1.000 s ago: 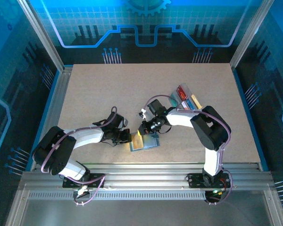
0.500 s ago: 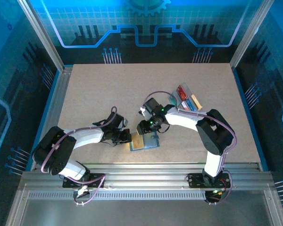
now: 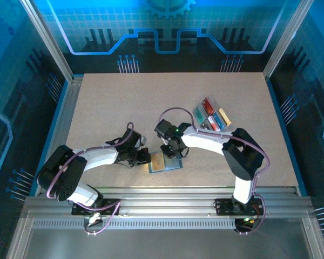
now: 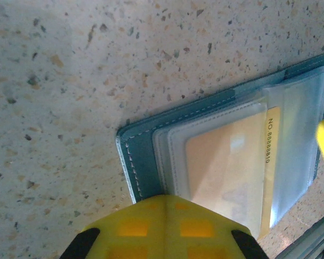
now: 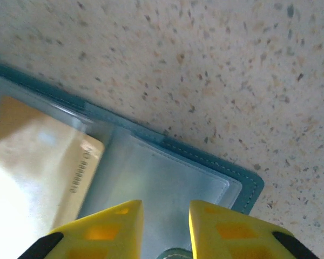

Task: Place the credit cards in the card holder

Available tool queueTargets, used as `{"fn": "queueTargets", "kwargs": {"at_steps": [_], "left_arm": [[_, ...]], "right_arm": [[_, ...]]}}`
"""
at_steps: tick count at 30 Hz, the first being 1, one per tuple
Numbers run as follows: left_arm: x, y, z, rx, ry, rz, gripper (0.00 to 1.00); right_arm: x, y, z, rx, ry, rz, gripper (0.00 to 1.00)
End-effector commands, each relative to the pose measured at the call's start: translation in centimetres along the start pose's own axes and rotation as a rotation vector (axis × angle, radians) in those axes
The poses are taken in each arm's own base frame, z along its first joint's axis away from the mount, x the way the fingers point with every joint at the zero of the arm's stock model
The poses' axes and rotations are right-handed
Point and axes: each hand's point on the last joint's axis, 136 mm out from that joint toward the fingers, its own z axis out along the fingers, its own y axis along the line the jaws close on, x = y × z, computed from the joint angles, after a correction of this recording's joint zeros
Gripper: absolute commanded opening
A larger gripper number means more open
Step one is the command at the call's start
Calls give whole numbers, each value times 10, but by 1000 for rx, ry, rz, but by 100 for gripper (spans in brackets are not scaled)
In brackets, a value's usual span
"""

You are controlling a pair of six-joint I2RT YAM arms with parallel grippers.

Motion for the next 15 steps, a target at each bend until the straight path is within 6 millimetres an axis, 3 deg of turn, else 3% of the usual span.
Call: {"fn": "queueTargets", "kwargs": {"at_steps": [1, 10, 15], "left_arm": [[18, 27, 6, -88, 44, -44, 0], [18, 27, 6, -90, 42, -43, 0], [18, 28, 6, -92, 43, -46, 0]], "right_arm": [[10, -9, 8, 81, 51, -30, 31], [24, -6, 29, 91, 117, -41, 36], [25, -3, 29, 90, 119, -49, 23]]}}
